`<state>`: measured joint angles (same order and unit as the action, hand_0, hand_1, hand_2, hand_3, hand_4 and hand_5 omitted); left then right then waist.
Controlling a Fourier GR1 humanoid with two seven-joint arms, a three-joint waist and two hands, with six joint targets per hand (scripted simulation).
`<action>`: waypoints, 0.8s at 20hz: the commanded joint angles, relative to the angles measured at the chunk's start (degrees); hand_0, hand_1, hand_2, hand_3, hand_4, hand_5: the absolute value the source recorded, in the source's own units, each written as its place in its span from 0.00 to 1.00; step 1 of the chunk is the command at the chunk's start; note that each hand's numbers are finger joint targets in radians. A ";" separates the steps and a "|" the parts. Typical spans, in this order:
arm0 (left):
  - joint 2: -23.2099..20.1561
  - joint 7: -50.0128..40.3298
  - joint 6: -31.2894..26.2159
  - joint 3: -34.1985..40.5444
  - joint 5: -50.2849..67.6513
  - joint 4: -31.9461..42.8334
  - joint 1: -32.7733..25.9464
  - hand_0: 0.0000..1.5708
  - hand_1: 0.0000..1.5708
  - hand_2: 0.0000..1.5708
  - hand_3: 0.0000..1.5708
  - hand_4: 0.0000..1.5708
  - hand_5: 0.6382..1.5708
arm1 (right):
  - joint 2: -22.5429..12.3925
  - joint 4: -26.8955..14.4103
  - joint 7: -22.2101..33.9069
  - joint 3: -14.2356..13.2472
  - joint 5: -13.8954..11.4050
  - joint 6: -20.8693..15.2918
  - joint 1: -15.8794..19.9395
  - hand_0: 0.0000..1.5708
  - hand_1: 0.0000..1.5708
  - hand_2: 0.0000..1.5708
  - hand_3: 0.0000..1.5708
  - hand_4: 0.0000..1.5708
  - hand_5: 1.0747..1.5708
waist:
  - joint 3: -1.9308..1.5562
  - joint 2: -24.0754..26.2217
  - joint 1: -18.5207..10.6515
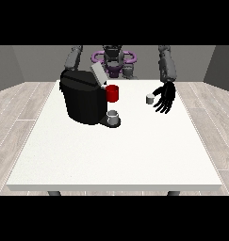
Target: Insert the coffee pod into the coffee machine and close the lid
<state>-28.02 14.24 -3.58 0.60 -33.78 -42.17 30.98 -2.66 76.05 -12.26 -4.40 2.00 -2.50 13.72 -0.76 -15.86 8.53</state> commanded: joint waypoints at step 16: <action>8.83 3.04 4.51 -3.50 -6.25 3.47 0.47 0.88 0.88 0.91 0.86 0.42 1.00 | -0.44 -5.55 0.71 -1.95 1.34 -0.66 2.58 0.00 0.00 0.00 0.00 0.24 1.00 | 0.78 3.48 -0.85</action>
<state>-22.35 14.49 -0.21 -2.24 -39.70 -40.47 31.61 -2.47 70.37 -13.21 -5.68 2.37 -3.51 14.48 -0.62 -11.99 7.82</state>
